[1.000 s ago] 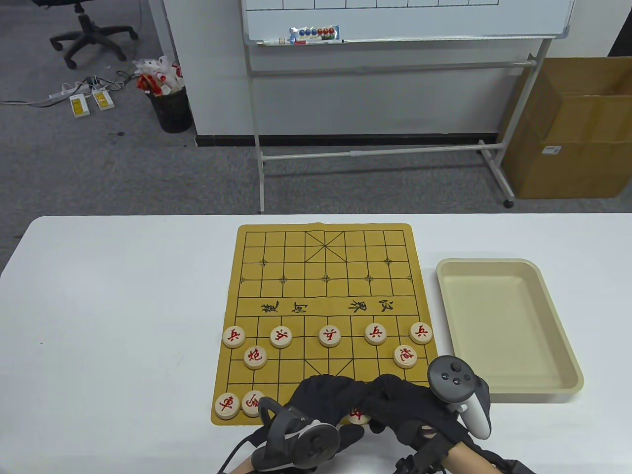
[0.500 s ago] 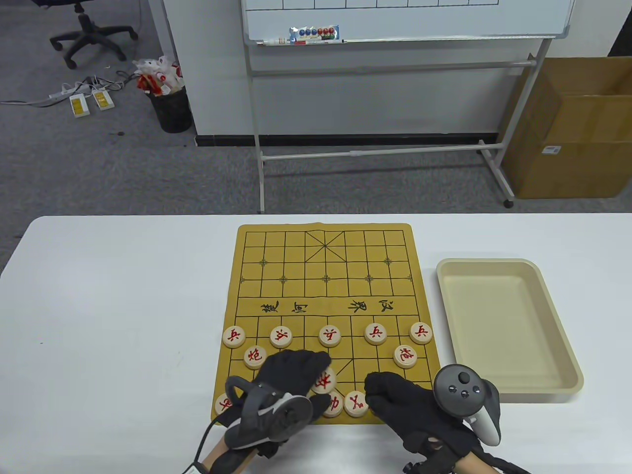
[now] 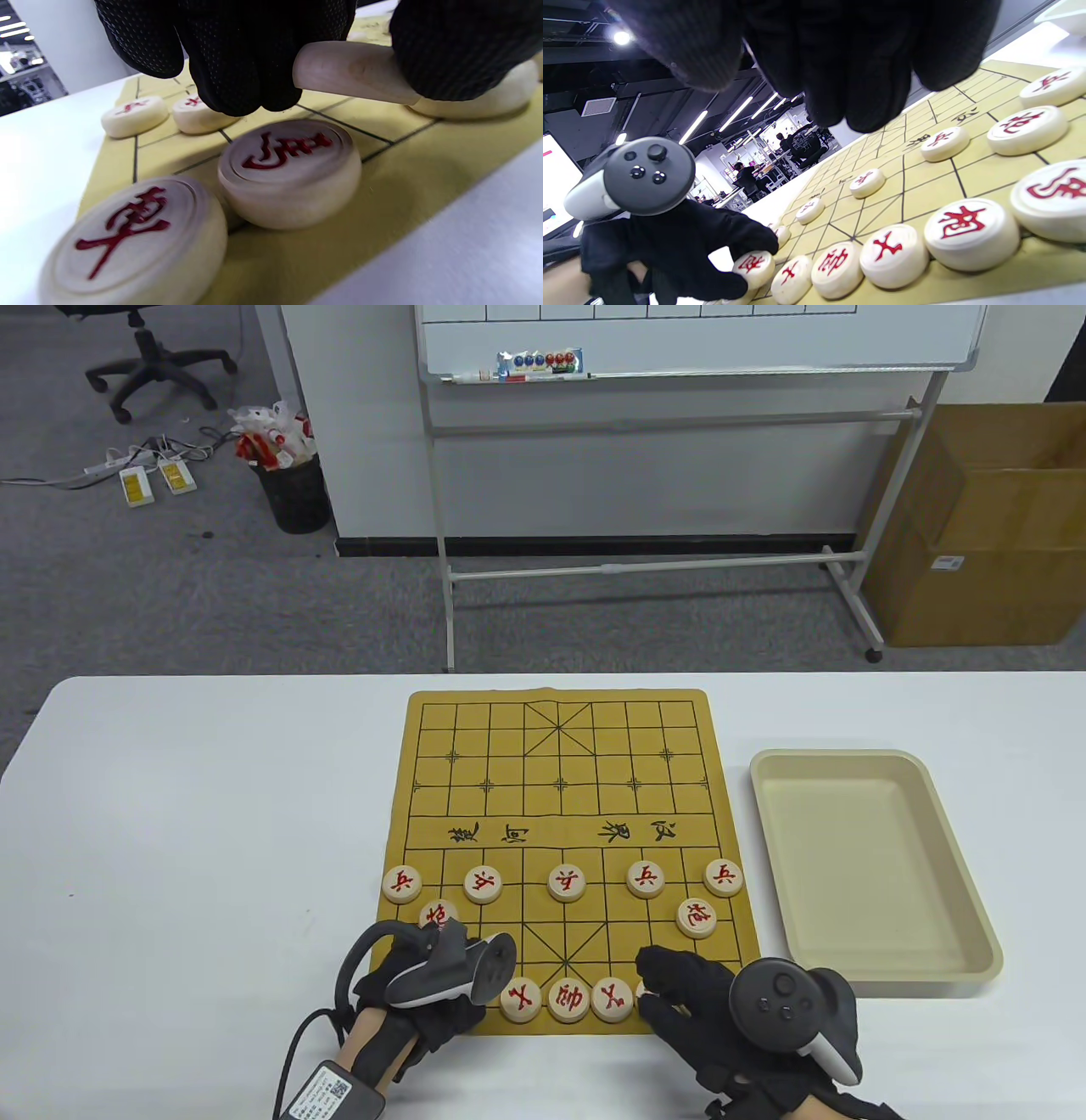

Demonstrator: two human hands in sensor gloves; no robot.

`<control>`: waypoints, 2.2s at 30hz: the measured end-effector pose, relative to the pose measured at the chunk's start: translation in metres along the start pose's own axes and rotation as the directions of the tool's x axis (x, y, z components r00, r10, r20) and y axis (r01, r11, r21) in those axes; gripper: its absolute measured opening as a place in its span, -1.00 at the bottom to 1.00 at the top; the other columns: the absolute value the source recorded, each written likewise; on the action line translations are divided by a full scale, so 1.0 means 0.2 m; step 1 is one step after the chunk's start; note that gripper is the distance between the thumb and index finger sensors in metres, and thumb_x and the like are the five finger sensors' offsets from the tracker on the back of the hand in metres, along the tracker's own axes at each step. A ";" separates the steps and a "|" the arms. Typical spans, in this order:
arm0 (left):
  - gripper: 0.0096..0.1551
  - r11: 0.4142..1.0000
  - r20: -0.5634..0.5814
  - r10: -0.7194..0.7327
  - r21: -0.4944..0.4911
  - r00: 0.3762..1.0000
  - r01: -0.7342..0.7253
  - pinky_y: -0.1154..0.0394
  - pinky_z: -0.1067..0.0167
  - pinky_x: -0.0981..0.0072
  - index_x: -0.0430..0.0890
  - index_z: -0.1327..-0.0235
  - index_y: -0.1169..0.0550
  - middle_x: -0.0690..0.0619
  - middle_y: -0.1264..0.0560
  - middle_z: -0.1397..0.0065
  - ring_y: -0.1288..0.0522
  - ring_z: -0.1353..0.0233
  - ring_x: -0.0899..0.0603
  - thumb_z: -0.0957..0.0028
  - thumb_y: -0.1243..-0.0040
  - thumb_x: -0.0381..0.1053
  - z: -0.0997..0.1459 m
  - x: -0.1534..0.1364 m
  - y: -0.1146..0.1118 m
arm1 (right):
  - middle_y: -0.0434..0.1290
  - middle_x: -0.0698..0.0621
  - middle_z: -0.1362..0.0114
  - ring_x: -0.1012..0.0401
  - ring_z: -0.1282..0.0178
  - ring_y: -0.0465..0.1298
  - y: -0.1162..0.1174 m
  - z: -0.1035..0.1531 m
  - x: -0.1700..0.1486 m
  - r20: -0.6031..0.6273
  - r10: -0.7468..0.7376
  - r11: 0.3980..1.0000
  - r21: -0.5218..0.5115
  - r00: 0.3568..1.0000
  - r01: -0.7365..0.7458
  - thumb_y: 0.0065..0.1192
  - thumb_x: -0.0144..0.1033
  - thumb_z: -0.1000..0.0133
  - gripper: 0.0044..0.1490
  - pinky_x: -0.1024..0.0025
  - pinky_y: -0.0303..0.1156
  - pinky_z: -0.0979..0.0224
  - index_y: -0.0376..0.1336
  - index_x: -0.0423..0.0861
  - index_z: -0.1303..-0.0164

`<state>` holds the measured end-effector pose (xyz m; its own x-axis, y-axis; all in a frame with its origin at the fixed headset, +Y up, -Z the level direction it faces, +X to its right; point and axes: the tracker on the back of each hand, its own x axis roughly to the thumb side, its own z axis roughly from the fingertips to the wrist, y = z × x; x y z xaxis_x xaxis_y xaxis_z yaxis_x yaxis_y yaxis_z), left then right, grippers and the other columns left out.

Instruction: Set up Chinese chess pieces

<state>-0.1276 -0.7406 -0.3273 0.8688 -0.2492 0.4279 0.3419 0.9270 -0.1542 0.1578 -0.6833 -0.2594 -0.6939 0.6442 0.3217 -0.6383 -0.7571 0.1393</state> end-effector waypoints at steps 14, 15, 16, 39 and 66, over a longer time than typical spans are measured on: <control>-0.09 1.000 0.016 -0.027 0.007 1.000 0.027 -0.31 -0.51 -0.25 0.13 -0.34 -0.48 0.16 -0.57 -0.39 -0.60 -0.39 -0.02 0.38 -0.36 0.34 -0.02 0.05 -0.02 | 0.52 -0.23 -0.40 -0.13 -0.27 0.59 0.01 -0.01 -0.01 -0.016 0.010 1.000 0.021 1.000 -0.009 0.25 -0.01 -0.09 -0.19 -0.19 0.38 -0.43 0.28 -0.20 -0.47; -0.09 1.000 0.013 -0.027 0.003 1.000 0.026 -0.31 -0.51 -0.26 0.13 -0.34 -0.48 0.17 -0.57 -0.39 -0.60 -0.40 -0.02 0.38 -0.36 0.34 -0.02 0.05 -0.02 | 0.52 -0.23 -0.40 -0.13 -0.27 0.59 0.01 -0.01 -0.01 -0.016 0.010 1.000 0.022 1.000 -0.010 0.25 -0.01 -0.09 -0.20 -0.19 0.38 -0.43 0.28 -0.19 -0.48; -0.10 1.000 0.011 -0.028 -0.002 1.000 0.028 -0.30 -0.52 -0.26 0.15 -0.34 -0.47 0.18 -0.56 -0.40 -0.59 -0.41 -0.02 0.38 -0.36 0.35 -0.02 0.05 -0.02 | 0.52 -0.23 -0.40 -0.13 -0.27 0.59 0.01 -0.01 -0.01 -0.016 0.012 1.000 0.022 1.000 -0.011 0.25 -0.01 -0.09 -0.19 -0.19 0.38 -0.43 0.28 -0.19 -0.47; -0.09 0.809 0.195 0.383 0.401 0.903 -0.429 -0.32 -0.50 -0.23 0.12 -0.46 -0.36 0.10 -0.43 -0.55 -0.45 -0.55 -0.12 0.24 -0.23 0.34 0.21 0.16 0.30 | 0.40 -0.24 -0.54 -0.16 -0.43 0.49 0.03 -0.05 -0.03 0.019 0.010 0.999 0.030 1.000 -0.011 0.26 0.03 -0.08 -0.10 -0.22 0.30 -0.50 0.20 -0.15 -0.58; -0.08 0.767 0.251 0.465 0.364 0.849 -0.528 -0.32 -0.49 -0.24 0.10 -0.49 -0.32 0.06 -0.37 -0.59 -0.40 -0.58 -0.15 0.22 -0.19 0.35 0.18 0.21 0.23 | 0.19 -0.22 -0.70 -0.21 -0.59 0.33 0.08 -0.05 -0.05 0.089 0.095 0.994 0.038 0.992 -0.098 0.26 0.08 -0.06 0.02 -0.25 0.20 -0.56 0.06 -0.14 -0.67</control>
